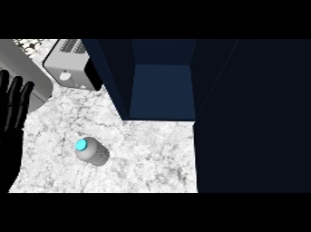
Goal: Pick up the bottled water, place it into the cabinet and close the cabinet
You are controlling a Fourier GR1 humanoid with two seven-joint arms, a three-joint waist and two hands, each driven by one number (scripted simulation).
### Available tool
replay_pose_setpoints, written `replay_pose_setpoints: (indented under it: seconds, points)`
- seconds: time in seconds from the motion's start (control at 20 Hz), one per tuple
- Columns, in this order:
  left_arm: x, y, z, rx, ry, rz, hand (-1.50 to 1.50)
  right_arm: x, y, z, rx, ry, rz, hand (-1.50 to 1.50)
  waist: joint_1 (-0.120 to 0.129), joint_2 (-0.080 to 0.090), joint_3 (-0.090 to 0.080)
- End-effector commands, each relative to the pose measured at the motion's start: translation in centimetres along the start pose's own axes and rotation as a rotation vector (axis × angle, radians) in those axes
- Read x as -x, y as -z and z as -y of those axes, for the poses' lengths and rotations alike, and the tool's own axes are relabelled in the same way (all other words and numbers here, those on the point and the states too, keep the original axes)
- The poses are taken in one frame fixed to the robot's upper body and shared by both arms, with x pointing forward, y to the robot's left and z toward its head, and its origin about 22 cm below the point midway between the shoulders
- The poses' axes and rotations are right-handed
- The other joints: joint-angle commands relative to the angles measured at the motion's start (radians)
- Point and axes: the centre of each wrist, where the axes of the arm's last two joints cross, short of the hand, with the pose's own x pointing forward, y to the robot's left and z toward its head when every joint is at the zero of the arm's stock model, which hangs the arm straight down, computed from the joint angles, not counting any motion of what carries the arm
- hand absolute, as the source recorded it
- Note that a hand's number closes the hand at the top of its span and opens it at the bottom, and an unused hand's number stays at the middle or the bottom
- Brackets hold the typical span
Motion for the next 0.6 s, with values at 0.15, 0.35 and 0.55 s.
replay_pose_setpoints:
  seconds: [0.15,0.35,0.55]
  points:
    - [-1.1,-1.1,2.0,0.300,-0.173,0.061,-1.50,-0.8,-0.9,0.3,-0.065,-0.059,-0.001,-1.50,-0.018,0.033,0.017]
    - [3.3,-5.6,3.9,0.274,-0.422,-0.375,-1.50,0.9,-3.3,-2.5,-0.041,0.295,-0.237,-1.50,-0.016,0.050,0.018]
    - [0.7,-6.8,2.2,0.306,-0.486,-0.456,-1.50,-0.5,-5.8,-2.0,-0.069,0.345,-0.326,-1.50,-0.014,0.028,0.019]
